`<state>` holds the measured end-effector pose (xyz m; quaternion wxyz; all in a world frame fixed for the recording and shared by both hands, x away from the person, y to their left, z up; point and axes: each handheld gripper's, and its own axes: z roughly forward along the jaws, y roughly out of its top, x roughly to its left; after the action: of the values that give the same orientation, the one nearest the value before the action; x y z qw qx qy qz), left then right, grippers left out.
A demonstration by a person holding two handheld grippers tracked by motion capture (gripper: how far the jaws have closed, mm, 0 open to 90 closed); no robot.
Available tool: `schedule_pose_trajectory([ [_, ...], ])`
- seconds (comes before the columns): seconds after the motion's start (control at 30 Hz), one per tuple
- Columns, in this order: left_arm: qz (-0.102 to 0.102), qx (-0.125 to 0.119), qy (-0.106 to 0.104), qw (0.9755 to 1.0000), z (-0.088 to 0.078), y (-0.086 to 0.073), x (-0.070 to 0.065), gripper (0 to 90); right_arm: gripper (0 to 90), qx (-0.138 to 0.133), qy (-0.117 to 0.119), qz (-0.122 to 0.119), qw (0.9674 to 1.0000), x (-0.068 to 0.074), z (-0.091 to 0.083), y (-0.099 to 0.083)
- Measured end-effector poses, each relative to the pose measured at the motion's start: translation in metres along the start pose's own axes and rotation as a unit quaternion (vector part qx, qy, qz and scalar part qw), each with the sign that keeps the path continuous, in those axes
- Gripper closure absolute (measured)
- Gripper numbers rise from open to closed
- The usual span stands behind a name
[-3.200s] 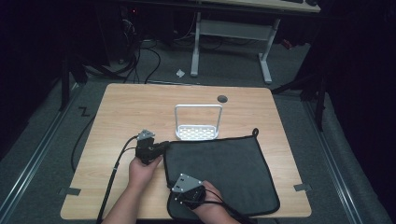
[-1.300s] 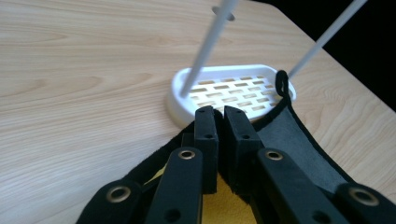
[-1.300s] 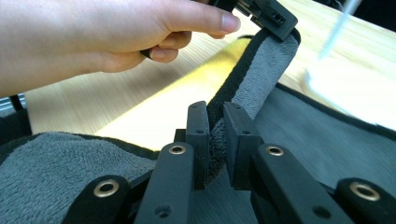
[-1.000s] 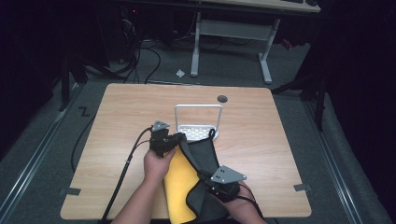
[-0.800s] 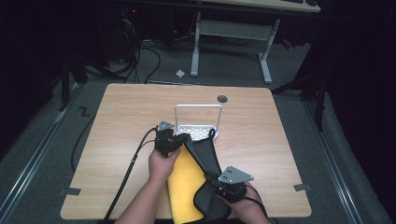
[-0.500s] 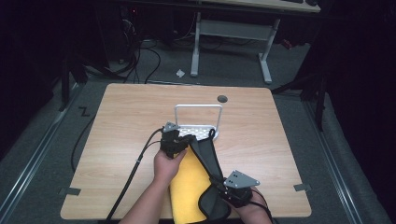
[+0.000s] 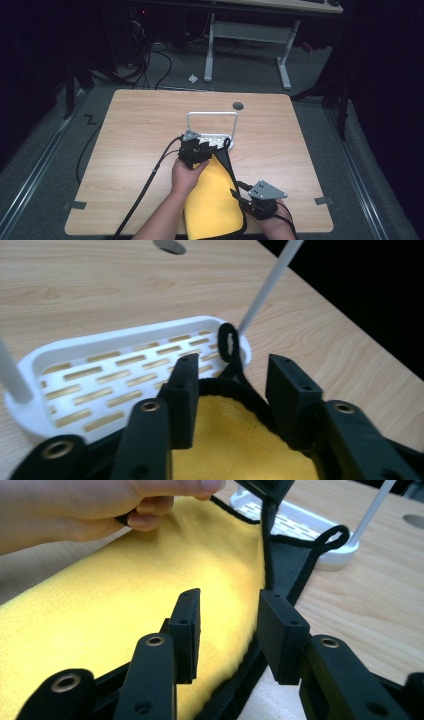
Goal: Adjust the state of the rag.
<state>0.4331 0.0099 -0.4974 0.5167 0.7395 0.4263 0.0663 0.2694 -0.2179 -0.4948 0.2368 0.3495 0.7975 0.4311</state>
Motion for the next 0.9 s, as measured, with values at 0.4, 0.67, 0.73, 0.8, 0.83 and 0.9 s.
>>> schedule_pose_trajectory([
  [0.4,0.004,0.006,-0.017,0.9998,-0.009,-0.005,-0.002,49.9,62.8,0.008,0.004,0.003,1.0000,-0.001,0.006,-0.003],
  [0.67,0.021,0.020,-0.004,0.9996,-0.035,-0.031,-0.005,54.1,63.1,0.016,0.012,0.003,0.9998,-0.002,0.011,-0.004],
  [0.73,0.024,0.027,0.001,0.9993,-0.048,-0.039,-0.004,57.1,63.1,0.019,0.011,0.006,0.9997,-0.003,0.011,-0.004],
  [0.8,0.023,0.030,0.006,0.9993,-0.062,-0.048,-0.002,58.9,63.1,0.019,0.012,0.008,0.9997,-0.003,0.012,-0.005],
  [0.83,0.023,0.034,0.007,0.9991,-0.069,-0.053,-0.001,59.4,63.1,0.019,0.012,0.007,0.9997,-0.004,0.012,-0.005],
  [0.9,0.023,0.043,0.010,0.9987,-0.082,-0.063,0.003,60.4,63.1,0.021,0.014,0.008,0.9997,-0.003,0.013,-0.006],
])
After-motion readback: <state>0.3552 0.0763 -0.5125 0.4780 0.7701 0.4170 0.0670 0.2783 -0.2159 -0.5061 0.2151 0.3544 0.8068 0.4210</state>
